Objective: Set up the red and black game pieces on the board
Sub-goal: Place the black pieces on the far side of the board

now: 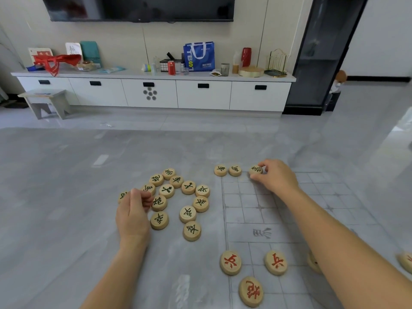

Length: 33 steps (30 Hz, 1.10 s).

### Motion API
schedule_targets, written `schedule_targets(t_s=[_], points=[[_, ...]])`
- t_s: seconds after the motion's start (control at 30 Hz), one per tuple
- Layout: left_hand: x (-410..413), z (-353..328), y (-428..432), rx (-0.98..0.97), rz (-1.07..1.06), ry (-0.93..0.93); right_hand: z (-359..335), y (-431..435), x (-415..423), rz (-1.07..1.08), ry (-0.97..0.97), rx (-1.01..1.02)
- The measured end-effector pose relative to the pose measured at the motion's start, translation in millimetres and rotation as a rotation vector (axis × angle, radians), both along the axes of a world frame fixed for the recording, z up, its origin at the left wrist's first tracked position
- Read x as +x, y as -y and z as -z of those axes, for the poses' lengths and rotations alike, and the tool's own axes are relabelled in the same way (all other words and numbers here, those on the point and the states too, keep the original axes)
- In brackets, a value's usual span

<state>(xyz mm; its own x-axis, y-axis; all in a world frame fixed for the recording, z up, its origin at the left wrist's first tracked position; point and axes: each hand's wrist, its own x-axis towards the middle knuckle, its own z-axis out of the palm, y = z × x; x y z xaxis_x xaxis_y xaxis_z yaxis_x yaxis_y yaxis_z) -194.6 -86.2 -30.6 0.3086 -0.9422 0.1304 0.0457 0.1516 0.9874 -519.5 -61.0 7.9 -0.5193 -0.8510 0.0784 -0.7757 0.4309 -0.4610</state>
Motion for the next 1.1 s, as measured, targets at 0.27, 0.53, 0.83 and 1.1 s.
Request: schedule_targets(t_s=[0.27,0.53,0.83,1.1], points=[[-1,-1,-1,-0.015,-0.007,0.020,14,26,-2,0.002,-0.031,0.052],[-2,-3,-1,0.003,-0.026,0.062,-1,8,25,-0.048,-0.080,-0.091],[-2,-3,-1,0.031,-0.038,0.072,-10,-25,126,-0.668,-0.078,0.058],[-3,-5,-2,0.048,-0.034,0.071,-5,-25,132,-0.720,-0.142,0.068]])
